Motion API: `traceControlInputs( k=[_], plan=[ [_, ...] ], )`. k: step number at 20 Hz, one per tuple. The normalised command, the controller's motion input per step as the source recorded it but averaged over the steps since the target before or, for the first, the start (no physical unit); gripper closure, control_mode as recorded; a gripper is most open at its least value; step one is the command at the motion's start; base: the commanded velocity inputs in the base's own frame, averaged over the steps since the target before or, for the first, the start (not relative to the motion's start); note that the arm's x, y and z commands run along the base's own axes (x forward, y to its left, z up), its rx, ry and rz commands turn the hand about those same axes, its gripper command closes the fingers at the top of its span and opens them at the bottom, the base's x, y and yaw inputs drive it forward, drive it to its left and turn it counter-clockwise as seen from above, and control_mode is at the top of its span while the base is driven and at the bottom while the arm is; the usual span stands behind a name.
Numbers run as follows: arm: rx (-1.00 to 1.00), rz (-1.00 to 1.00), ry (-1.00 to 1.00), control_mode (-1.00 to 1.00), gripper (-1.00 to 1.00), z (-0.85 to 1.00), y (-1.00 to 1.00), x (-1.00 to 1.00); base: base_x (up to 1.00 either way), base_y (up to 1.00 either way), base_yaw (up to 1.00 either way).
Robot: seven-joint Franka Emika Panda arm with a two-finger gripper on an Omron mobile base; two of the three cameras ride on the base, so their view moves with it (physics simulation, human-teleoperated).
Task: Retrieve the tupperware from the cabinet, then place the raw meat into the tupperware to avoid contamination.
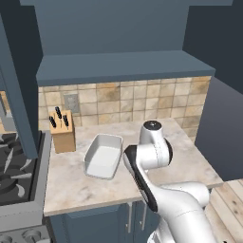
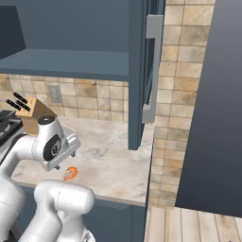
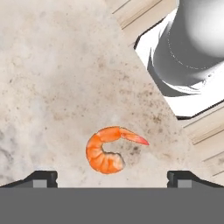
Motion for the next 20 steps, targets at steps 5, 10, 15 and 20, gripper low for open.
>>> traceControlInputs(
  k=[5,10,15,20],
  plan=[
    [-0.02,-0.09,0.00,-1.00,-1.00,-0.26,0.06,0.24,0.00,0.00,0.00],
    [0.00,-0.09,0.05,-1.00,-1.00,-0.32,0.02,0.03,0.00,0.00,0.00],
    [0.00,-0.06,0.06,-1.00,-1.00,-0.32,0.00,0.04,0.00,0.00,0.00],
    [0.00,-0.05,0.08,-1.00,-1.00,-0.35,0.00,0.07,0.00,0.00,0.00]
  ],
)
